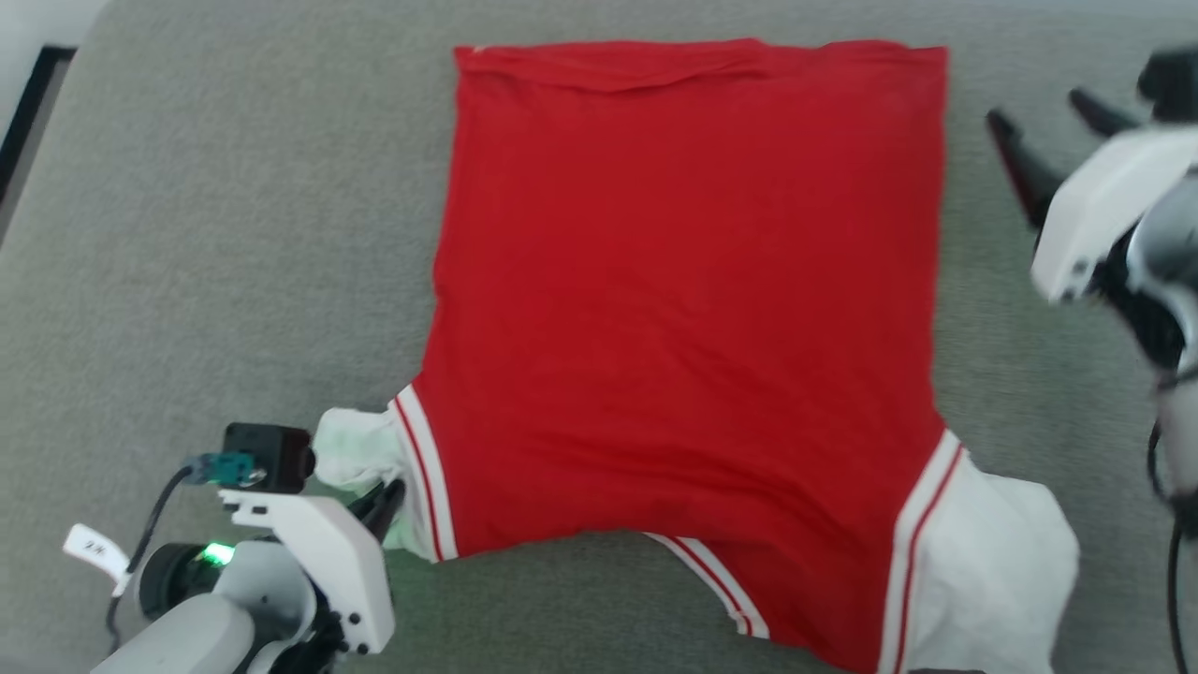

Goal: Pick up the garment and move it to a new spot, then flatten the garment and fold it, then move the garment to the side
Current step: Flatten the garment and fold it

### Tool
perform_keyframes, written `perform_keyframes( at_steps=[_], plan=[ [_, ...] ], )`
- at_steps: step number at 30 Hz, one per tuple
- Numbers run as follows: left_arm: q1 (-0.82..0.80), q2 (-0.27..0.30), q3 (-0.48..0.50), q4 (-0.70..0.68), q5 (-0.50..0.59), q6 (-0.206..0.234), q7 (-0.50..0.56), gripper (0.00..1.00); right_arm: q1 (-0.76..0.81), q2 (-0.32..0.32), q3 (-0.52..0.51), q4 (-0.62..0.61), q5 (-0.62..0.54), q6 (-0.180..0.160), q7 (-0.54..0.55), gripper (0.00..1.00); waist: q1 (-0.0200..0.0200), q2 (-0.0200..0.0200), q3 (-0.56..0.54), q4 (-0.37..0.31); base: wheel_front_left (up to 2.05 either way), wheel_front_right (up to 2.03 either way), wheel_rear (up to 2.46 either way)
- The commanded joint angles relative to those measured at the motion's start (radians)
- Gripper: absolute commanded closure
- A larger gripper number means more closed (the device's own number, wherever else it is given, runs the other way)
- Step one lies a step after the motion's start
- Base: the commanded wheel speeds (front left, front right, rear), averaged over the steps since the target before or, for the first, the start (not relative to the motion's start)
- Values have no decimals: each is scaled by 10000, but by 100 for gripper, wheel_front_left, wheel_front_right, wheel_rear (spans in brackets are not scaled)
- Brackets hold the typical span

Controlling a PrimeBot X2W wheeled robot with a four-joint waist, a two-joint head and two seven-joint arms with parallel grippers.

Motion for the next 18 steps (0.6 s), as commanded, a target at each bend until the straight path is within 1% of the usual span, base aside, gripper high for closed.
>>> perform_keyframes(
  at_steps=[1, 3, 4, 5, 6, 7, 11, 18],
  plan=[
    [-254, -188, -94, 148, 87, -141, 72, 100, -762, -107, 63, 989, -40, -3, -64, 0, 0, 0, 284, 366, 0, 0, 0],
    [-411, -342, -158, 260, 145, -263, 44, 100, -1436, -156, 22, 1911, 64, -3, 4, 0, 0, 0, 430, 548, 0, 0, 0],
    [-411, -342, -158, 260, 145, -263, 44, 100, -1436, -156, 22, 1911, 64, -3, 4, 0, 0, 0, 430, 548, 0, 0, 0],
    [-571, -507, -219, 360, 193, -371, 17, 100, -2042, -286, 79, 2747, 36, -3, 136, 0, 0, 0, 585, 741, 0, 0, 0],
    [-648, -575, -254, 425, 225, -432, 10, 100, -2351, -320, 11, 3194, 54, -3, 228, 0, 0, 0, 680, 840, 0, 0, 0],
    [-648, -575, -254, 425, 225, -432, 10, 100, -2351, -320, 11, 3194, 54, -3, 228, 0, 0, 0, 680, 840, 0, 0, 0],
    [-1030, -928, -417, 659, 408, -673, 27, 100, -3484, -387, -326, 4827, 24, -3, 774, 0, 0, 0, 1093, 1275, 0, 0, 0],
    [-1632, -1627, -684, 1248, 574, -1125, -79, 100, -4716, -390, -736, 6841, 171, -3, 1545, 0, 0, 0, 1631, 1958, 0, 0, 0]
  ],
)
